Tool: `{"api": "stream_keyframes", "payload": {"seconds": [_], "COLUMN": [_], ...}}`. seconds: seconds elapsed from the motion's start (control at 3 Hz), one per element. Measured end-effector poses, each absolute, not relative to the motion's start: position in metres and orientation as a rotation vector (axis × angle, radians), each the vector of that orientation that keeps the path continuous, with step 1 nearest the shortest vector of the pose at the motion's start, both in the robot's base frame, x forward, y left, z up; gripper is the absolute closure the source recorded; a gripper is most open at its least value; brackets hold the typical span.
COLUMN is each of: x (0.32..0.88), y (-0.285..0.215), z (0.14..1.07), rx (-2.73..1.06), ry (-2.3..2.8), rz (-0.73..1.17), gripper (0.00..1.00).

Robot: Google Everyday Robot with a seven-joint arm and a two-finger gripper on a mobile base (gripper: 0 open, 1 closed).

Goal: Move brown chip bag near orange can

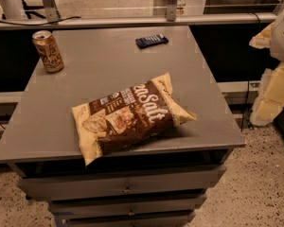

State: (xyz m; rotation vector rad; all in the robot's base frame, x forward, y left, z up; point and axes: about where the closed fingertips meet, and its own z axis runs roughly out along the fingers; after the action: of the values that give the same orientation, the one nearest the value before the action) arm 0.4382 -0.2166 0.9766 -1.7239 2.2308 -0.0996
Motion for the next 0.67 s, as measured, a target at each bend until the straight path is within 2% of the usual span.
{"api": "stream_keyframes", "payload": {"seconds": [0.67], "x": [0.4405], "y": [-0.2132], "z": [0.9777], "rx": [-1.721], "ry": [2.2], "rz": [-0.076], "gripper": [0.0]}}
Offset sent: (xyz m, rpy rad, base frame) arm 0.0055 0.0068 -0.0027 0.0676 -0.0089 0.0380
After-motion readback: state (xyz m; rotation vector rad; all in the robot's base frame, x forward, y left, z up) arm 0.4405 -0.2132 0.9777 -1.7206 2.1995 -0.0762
